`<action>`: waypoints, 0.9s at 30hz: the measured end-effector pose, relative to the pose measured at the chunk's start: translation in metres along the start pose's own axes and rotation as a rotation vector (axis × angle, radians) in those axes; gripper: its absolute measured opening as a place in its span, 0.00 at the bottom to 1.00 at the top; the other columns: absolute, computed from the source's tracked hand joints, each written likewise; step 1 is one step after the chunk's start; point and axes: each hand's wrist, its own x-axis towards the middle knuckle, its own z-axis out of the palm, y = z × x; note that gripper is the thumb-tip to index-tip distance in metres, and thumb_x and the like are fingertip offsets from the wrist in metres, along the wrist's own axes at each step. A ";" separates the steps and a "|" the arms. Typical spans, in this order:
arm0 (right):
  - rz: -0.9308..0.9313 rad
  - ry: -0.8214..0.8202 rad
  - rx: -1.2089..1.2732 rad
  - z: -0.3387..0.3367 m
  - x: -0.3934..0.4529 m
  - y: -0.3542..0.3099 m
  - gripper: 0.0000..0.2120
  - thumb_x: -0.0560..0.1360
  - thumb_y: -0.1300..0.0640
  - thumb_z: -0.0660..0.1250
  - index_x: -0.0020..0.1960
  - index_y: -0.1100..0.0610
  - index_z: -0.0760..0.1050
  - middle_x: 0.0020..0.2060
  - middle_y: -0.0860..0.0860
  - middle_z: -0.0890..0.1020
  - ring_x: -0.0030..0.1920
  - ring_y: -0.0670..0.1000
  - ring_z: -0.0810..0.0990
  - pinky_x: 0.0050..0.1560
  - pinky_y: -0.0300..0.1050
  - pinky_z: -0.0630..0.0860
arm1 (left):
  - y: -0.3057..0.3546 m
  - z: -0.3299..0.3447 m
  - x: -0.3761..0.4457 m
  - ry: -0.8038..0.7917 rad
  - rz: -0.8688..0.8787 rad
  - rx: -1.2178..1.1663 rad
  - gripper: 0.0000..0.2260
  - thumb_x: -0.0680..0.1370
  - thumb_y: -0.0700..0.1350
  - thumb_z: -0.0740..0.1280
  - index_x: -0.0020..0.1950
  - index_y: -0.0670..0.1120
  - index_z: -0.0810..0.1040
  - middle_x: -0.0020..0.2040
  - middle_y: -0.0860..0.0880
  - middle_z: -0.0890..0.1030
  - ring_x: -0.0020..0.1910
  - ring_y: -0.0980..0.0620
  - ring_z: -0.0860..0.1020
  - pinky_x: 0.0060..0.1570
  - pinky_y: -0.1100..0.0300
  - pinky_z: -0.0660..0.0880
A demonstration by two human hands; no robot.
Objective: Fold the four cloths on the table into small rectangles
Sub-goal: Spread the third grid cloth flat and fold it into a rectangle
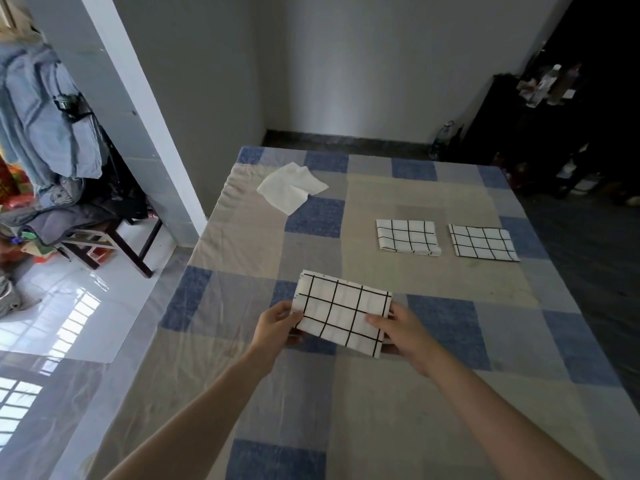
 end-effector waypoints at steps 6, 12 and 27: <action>0.277 0.015 -0.074 0.006 0.008 0.022 0.07 0.75 0.63 0.69 0.52 0.60 0.78 0.41 0.55 0.84 0.36 0.53 0.85 0.35 0.45 0.80 | -0.007 -0.001 0.000 0.077 -0.074 0.016 0.03 0.79 0.39 0.66 0.48 0.41 0.79 0.41 0.45 0.82 0.37 0.48 0.80 0.36 0.55 0.80; 0.153 0.190 -0.201 0.000 0.019 0.027 0.02 0.75 0.62 0.69 0.47 0.59 0.78 0.41 0.56 0.84 0.33 0.53 0.83 0.29 0.41 0.77 | -0.009 0.008 0.005 0.065 -0.168 0.111 0.02 0.78 0.41 0.68 0.48 0.43 0.79 0.38 0.47 0.82 0.31 0.52 0.80 0.31 0.59 0.77; -0.016 0.155 0.040 -0.018 0.138 -0.043 0.04 0.75 0.63 0.70 0.45 0.58 0.74 0.42 0.58 0.81 0.33 0.55 0.81 0.28 0.44 0.79 | 0.014 0.003 0.032 0.358 -0.019 0.576 0.07 0.77 0.47 0.69 0.54 0.50 0.78 0.56 0.46 0.79 0.51 0.48 0.78 0.46 0.56 0.77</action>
